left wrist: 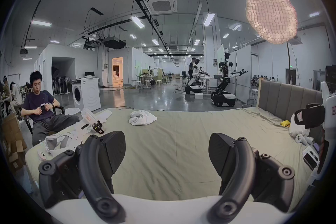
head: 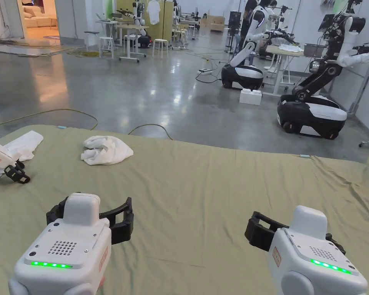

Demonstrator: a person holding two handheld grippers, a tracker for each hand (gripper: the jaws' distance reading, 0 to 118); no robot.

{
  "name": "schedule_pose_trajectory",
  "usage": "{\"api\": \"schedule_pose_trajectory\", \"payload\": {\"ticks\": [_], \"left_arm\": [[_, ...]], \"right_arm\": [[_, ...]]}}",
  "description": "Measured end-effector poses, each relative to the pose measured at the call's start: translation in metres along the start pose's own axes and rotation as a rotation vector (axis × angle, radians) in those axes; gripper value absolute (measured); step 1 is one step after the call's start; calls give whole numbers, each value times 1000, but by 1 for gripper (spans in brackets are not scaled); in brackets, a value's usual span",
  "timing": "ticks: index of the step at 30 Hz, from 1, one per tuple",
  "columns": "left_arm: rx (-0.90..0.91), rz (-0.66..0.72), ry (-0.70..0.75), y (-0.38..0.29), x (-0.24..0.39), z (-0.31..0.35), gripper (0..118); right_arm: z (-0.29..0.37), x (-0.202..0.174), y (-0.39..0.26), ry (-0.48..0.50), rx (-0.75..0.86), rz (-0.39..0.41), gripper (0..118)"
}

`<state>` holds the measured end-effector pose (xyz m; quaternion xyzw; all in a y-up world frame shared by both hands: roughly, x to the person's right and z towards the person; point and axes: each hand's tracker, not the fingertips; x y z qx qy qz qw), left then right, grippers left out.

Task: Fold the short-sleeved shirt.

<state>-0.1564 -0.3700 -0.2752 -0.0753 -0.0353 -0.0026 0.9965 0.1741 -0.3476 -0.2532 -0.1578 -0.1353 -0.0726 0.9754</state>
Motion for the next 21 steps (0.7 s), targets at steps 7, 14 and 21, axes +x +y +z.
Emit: {"api": "schedule_pose_trajectory", "payload": {"ticks": [7, 14, 21], "left_arm": [[13, 1, 9, -3, -2, 3, 98], [61, -65, 39, -5, 1, 4, 99], [76, -75, 40, -5, 2, 2, 99]], "right_arm": [[-1, -2, -1, -9, -4, 15, 118], [-5, 0, -4, -35, -10, 20, 118], [-5, 1, -4, -25, -24, 21, 116]]}}
